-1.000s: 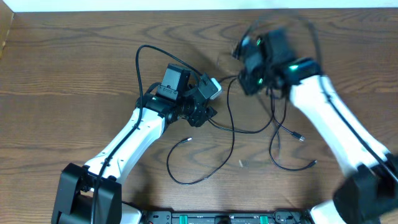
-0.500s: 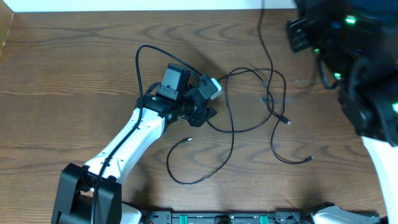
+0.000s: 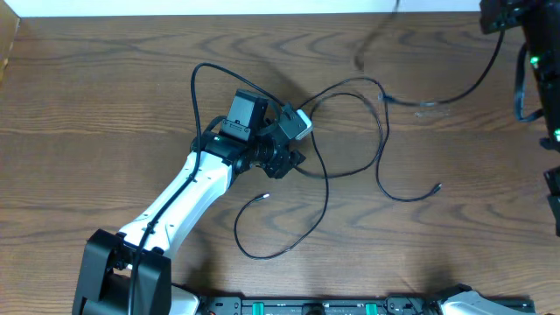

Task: Untangle cables
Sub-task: 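Lift the black cable with the right gripper and carry it off right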

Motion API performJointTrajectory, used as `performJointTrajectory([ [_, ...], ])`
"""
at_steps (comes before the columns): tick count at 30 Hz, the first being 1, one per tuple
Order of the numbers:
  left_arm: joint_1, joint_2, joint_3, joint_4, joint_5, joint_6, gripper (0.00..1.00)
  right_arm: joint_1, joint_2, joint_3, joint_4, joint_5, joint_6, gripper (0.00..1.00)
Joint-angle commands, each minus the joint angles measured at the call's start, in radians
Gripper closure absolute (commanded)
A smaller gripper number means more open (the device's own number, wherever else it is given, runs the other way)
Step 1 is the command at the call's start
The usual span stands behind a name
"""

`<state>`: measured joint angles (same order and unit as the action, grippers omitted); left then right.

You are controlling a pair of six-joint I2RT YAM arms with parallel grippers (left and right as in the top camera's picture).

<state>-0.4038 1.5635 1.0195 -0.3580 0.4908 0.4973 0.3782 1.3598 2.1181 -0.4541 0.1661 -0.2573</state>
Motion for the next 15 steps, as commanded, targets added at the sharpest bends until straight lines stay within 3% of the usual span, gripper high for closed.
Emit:
performJointTrajectory([
  [1,-0.002,0.011,-0.001,0.001,-0.006,-0.002,0.37,0.0,0.0,0.013,-0.011,-0.026,-0.012,0.99],
  [8,-0.002,0.011,-0.001,0.001,-0.006,-0.002,0.37,0.0,0.009,0.013,-0.107,0.008,-0.016,0.99],
  [15,-0.002,0.011,-0.001,0.001,-0.006,-0.002,0.37,-0.042,0.049,0.013,-0.248,0.259,-0.021,0.99],
])
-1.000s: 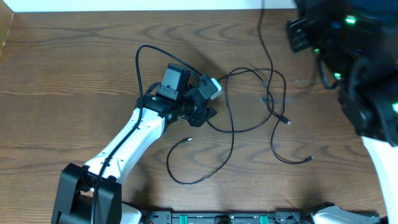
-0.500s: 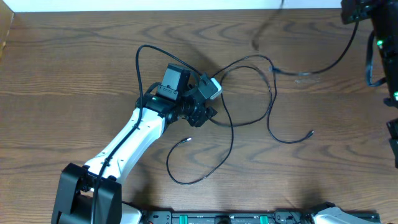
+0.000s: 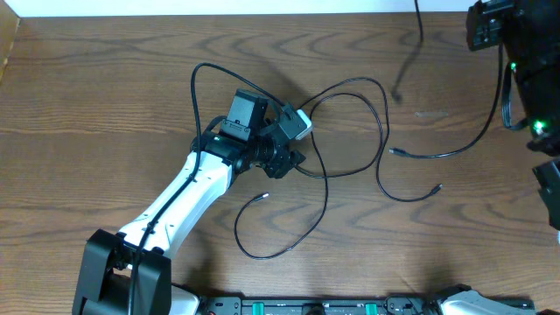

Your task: Untangle cables

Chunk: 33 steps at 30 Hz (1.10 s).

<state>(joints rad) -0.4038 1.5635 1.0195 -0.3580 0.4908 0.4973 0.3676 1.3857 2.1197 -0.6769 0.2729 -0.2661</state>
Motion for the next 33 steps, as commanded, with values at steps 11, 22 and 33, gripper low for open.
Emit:
performJointTrajectory([
  [11,-0.002,0.011,-0.001,-0.005,-0.006,-0.002,0.37,-0.315,0.074,0.011,-0.143,0.307,0.01,0.99],
  [22,-0.002,0.011,-0.001,-0.005,-0.006,-0.002,0.37,-0.661,0.1,0.011,-0.114,0.277,0.045,0.99],
  [33,-0.002,0.011,-0.001,-0.016,-0.006,-0.002,0.37,-0.889,0.124,0.011,0.006,0.179,0.118,0.99],
])
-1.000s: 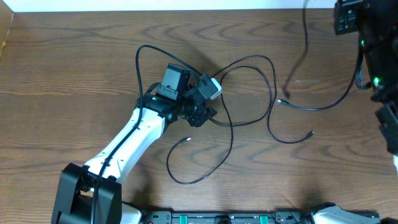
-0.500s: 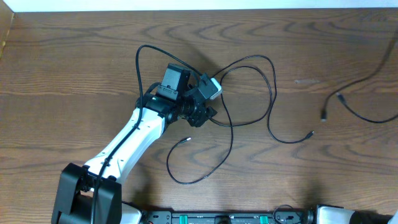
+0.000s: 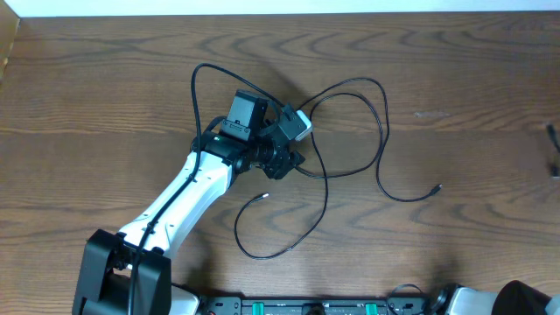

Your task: Untangle cables

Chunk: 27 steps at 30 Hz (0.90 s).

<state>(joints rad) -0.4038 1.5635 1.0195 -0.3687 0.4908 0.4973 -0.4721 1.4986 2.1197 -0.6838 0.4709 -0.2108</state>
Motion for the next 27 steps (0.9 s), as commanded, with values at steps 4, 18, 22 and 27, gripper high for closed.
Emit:
performJointTrajectory([
  [4,-0.002,0.011,-0.001,-0.005,-0.006,-0.002,0.37,-0.126,0.048,0.011,0.02,-0.021,0.158,0.99],
  [18,-0.002,0.011,-0.001,-0.006,-0.006,-0.002,0.37,-0.354,0.28,0.01,-0.192,-0.071,0.443,0.99],
  [22,-0.002,0.011,-0.001,-0.007,-0.006,-0.002,0.36,-0.385,0.359,0.01,-0.274,-0.088,0.494,0.99],
  [27,-0.002,0.011,-0.001,-0.007,-0.006,-0.002,0.36,-0.418,0.451,0.01,-0.373,-0.092,0.548,0.99],
])
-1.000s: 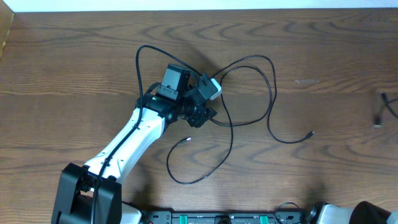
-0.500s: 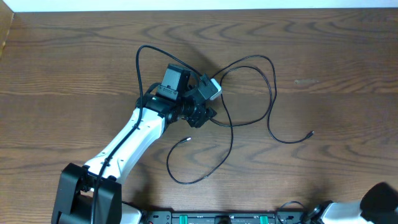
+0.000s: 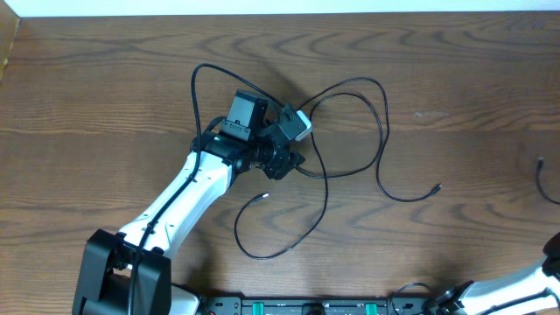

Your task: Untangle cables

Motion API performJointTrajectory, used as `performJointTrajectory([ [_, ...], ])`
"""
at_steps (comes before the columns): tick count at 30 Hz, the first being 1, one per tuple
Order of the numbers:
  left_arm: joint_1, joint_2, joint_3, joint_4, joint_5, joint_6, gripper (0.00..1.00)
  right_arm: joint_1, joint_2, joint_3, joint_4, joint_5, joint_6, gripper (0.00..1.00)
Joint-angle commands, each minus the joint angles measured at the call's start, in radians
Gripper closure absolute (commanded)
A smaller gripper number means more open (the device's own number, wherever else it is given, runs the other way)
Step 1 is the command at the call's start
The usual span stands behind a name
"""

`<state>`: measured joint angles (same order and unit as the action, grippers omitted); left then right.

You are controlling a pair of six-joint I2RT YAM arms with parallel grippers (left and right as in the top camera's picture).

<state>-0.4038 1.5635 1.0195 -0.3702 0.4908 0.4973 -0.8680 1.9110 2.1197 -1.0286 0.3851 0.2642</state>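
One thin black cable (image 3: 382,131) lies in loops across the middle of the brown table (image 3: 105,105). One plug end (image 3: 437,186) rests to the right and the other end (image 3: 264,196) lies below the left arm's wrist. My left gripper (image 3: 296,124) sits over the spot where the loops cross and looks shut on the cable there. A short piece of a second dark cable (image 3: 542,178) shows at the right edge. Of the right arm only a white link (image 3: 525,284) shows at the bottom right, and its gripper is out of view.
The left arm (image 3: 188,197) reaches diagonally from its base at the bottom left. A tall loop of the cable (image 3: 194,87) stands out to the left of the wrist camera. A black rail (image 3: 350,306) runs along the front edge.
A thin piece of dark cable now shows lower on the right edge, and a white link of the right arm has appeared at the bottom right. Left arm and looped cable are unchanged.
At first the right arm was at the top right with a second cable, whose end lay beside the right loop. Then that end lay clear of the loop. Later the arm and cable were almost off the table. The left gripper stayed put throughout.
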Motion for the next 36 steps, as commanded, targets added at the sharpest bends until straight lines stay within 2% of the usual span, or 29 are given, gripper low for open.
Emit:
performJointTrajectory([
  [1,-0.002,0.011,-0.001,-0.006,-0.006,-0.002,0.36,-0.031,0.057,0.01,-0.048,-0.007,0.083,0.99],
  [5,-0.002,0.011,-0.001,-0.006,-0.006,-0.002,0.36,-0.076,0.123,0.01,-0.126,-0.016,0.117,0.99],
  [9,-0.002,0.011,-0.001,-0.006,-0.006,-0.002,0.36,-0.14,0.185,0.01,-0.166,-0.12,0.116,0.99],
  [19,-0.002,0.011,-0.001,-0.006,-0.005,-0.002,0.37,-0.261,0.255,0.01,-0.155,-0.408,-0.01,0.98],
  [22,-0.002,0.011,-0.001,-0.006,-0.005,-0.002,0.36,-0.272,0.255,0.01,-0.142,-0.489,-0.043,0.51],
  [24,-0.002,0.011,-0.001,-0.006,-0.005,-0.002,0.36,-0.272,0.255,0.01,-0.139,-0.522,-0.056,0.07],
  [25,-0.002,0.011,-0.001,-0.006,-0.006,-0.002,0.36,-0.269,0.255,0.01,-0.138,-0.528,-0.056,0.01],
  [36,-0.002,0.011,-0.001,-0.006,-0.006,-0.002,0.36,-0.139,0.2,0.01,-0.121,-0.678,-0.073,0.01],
])
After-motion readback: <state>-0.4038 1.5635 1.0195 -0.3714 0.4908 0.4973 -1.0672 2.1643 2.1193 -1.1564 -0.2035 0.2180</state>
